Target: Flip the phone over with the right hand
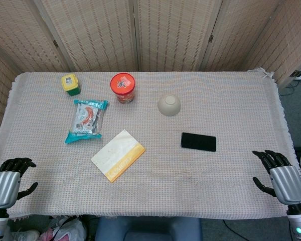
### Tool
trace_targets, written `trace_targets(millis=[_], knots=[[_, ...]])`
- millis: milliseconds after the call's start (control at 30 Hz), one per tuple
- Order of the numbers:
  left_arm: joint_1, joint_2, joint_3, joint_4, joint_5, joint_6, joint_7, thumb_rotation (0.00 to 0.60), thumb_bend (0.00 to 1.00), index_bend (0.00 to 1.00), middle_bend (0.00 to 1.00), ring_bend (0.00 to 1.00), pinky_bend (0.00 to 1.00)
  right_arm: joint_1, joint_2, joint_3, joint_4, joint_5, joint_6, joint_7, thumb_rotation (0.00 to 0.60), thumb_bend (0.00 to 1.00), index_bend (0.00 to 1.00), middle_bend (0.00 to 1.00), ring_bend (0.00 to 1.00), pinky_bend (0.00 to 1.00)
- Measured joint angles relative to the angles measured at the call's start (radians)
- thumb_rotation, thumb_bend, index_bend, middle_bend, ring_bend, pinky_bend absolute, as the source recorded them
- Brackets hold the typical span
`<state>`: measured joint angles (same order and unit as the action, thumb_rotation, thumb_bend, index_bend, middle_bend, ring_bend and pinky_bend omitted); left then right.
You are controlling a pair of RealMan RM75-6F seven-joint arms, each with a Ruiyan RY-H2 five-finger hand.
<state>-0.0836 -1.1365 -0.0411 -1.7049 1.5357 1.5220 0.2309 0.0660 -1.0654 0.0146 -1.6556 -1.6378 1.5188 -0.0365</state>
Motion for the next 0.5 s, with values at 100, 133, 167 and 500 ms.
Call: trace_targets(millis=[100, 133, 167, 500], knots=[[-0.001, -0.002, -0.001, 0.001, -0.003, -0.002, 0.003, 0.6, 0.2, 0.41, 0.33, 0.27, 0.26, 0.004, -0.005, 0.003, 0.006, -0.003, 0.002, 0.003, 0.6, 0.2, 0.2, 0.28, 0.2, 0.22], [-0.002, -0.003, -0.001, 0.001, -0.004, -0.004, 0.005, 0.6, 0.2, 0.41, 0.33, 0.27, 0.26, 0.006, -0.007, 0.005, 0.008, -0.003, 0.0, 0.004, 0.6, 0.2, 0.2, 0.28, 0.2, 0.22], [-0.003, -0.004, -0.002, 0.001, -0.005, -0.004, 0.006, 0.6, 0.2, 0.41, 0.33, 0.27, 0.26, 0.008, -0.008, 0.006, 0.01, -0.003, -0.001, 0.005, 0.6, 0.2, 0.2, 0.28, 0.2, 0.22], [-0.006, -0.007, -0.004, 0.001, -0.007, -0.006, 0.008, 0.6, 0.2, 0.41, 0.33, 0.27, 0.26, 0.017, -0.023, 0.013, 0.016, -0.001, -0.003, 0.005, 0.6, 0.21, 0.2, 0.28, 0.2, 0.22]])
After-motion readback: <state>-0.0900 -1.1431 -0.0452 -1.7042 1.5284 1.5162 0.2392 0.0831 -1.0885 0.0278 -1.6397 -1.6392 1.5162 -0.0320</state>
